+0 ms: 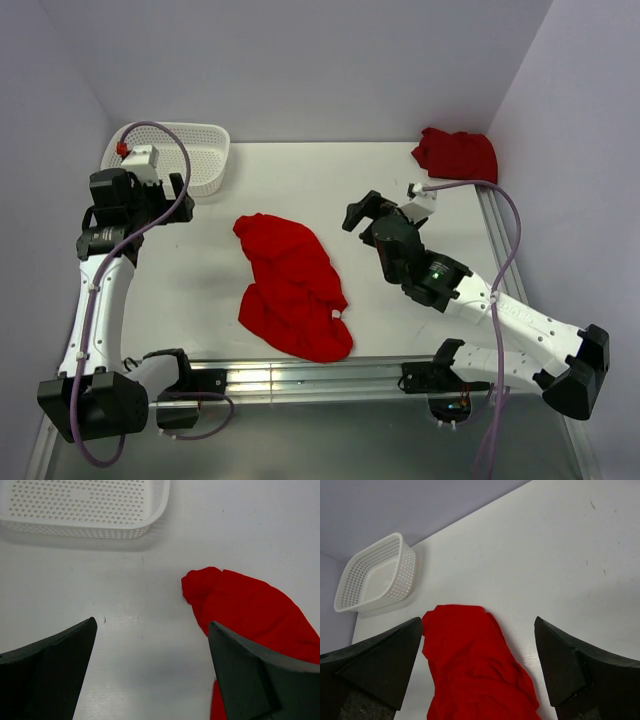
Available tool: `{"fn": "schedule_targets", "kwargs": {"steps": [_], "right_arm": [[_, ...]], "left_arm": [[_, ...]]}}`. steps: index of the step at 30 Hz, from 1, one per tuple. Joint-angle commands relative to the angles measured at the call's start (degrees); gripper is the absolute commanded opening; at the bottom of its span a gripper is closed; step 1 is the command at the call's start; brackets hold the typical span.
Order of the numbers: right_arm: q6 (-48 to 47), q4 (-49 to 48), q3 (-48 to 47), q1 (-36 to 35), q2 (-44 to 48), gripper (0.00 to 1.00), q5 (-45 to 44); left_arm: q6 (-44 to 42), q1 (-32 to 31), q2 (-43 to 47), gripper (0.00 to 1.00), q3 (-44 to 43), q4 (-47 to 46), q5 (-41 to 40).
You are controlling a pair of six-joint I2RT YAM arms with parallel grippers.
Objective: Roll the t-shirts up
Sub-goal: Flatten the tshirt
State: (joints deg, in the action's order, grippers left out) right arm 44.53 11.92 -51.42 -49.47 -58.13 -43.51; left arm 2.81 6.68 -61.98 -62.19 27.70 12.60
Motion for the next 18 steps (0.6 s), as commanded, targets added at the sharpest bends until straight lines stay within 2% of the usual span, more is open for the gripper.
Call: {"fn": "schedule_targets", "kwargs": {"steps": [1,10,15,18], "right_arm": [[1.7,3.18,-0.78,0.17,1.7,1.0,-2.28],[3.8,12.59,-1.49,0.25,1.27,0.99,-0.88],[9.07,16.2,0.96,0.17,-1.28,0.92,6.05],[12.06,13.41,5.96,0.08,-3.65,0.88,11.49]], "left_arm": [[-1.49,0.09,0.28,0.99,-2.93,0.68,1.81],[-4.48,-0.09,-0.78,0.98,-3.9,4.02,3.92],[-6.58,-0.08,-1.22,0.98,-4.34,6.39,5.5],[-8.16,-0.35,-1.92,0.98,-4.6,8.42,6.21]]}}
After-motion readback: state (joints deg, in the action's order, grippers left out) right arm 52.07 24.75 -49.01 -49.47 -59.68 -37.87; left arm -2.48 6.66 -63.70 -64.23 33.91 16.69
